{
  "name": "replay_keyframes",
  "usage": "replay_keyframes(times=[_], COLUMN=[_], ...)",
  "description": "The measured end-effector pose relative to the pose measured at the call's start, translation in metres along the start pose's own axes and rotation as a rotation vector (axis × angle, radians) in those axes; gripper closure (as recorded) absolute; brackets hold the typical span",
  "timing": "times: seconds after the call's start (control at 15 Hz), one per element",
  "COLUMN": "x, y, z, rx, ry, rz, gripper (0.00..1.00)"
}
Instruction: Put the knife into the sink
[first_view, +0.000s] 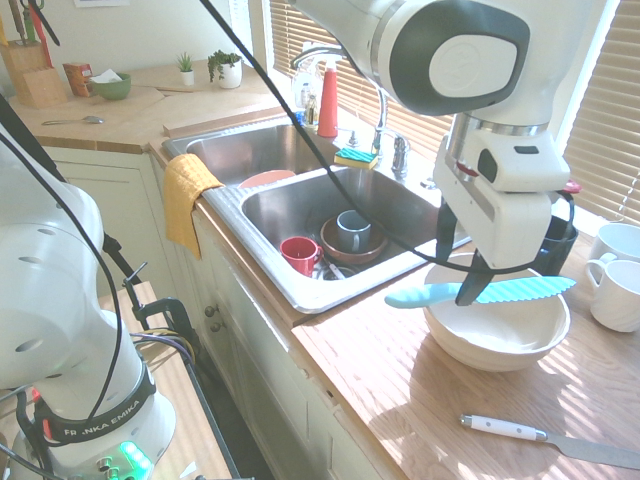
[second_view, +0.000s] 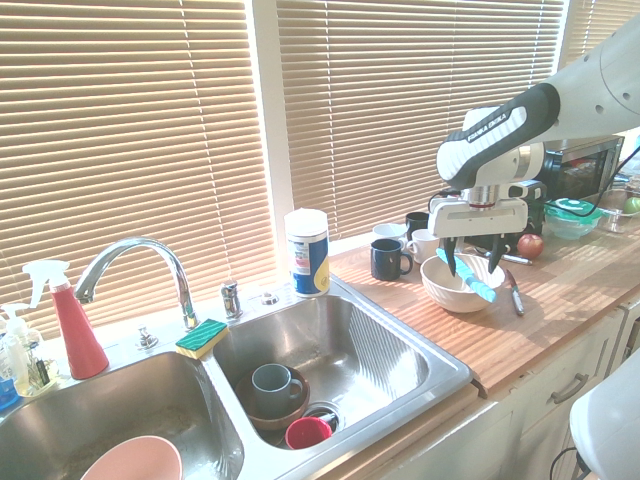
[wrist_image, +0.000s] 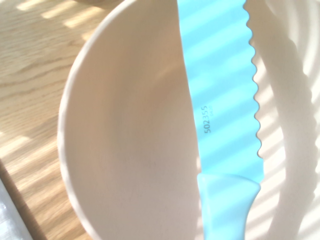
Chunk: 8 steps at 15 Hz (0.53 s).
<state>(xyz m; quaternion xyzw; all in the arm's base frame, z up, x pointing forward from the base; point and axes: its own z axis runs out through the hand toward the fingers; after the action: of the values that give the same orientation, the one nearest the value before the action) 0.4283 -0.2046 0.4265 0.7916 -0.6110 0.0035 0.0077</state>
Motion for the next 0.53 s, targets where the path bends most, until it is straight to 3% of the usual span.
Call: replay_keyframes(times=[0.53], x=[0.012], y=[-0.008], z=[0.026], rx=[0.016], ry=[0.008], rz=[-0.017], gripper=[1.00])
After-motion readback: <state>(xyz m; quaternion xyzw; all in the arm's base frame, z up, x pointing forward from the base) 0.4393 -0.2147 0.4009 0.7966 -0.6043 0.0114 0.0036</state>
